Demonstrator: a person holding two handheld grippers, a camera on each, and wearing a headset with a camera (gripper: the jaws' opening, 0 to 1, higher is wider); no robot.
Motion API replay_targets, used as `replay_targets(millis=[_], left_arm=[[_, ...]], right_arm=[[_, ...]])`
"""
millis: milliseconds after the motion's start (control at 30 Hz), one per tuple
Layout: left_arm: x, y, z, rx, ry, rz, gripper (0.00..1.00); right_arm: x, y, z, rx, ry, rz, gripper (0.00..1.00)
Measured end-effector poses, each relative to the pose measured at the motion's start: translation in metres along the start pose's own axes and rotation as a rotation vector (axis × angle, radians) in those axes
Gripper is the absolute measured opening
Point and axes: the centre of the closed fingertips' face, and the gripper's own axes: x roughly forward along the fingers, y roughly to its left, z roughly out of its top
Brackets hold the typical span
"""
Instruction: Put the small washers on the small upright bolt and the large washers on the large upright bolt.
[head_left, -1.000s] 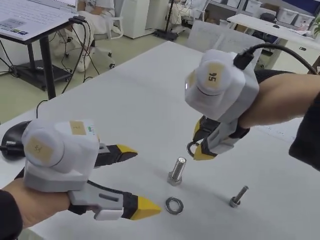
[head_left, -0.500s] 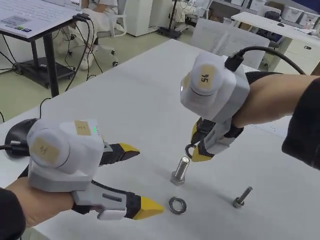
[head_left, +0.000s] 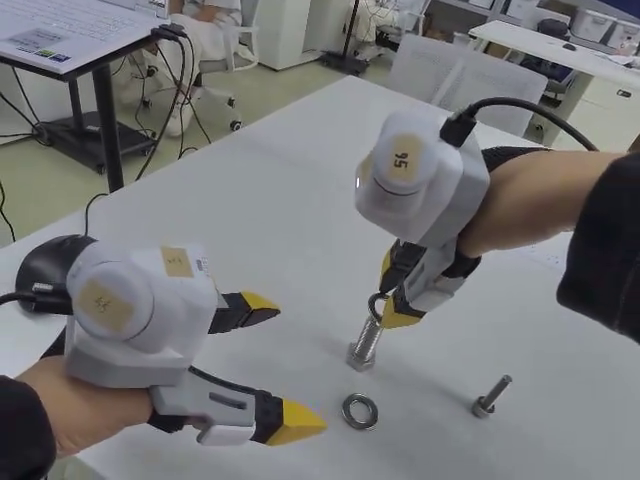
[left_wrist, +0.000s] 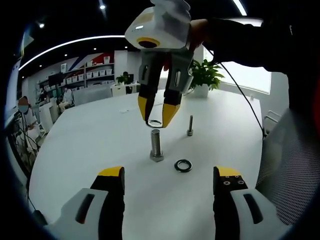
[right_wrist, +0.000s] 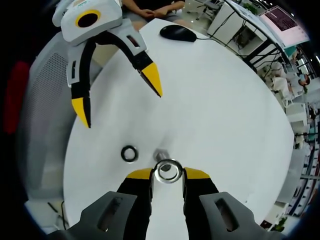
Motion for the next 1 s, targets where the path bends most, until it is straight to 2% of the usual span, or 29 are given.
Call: replay_targets(millis=[167,1000], left_arm=[[0.000,0.001,-0.004,0.020,0.024,0.005,0.72],[0.001,0.004,-0.004,0.054,0.043,0.014,0.72]], right_arm=[[0.002,0.001,0.000,-0.001,0.005,0.009,0.24],[0.015,0.003,0.000,0.004,0.018,0.047,0.24]])
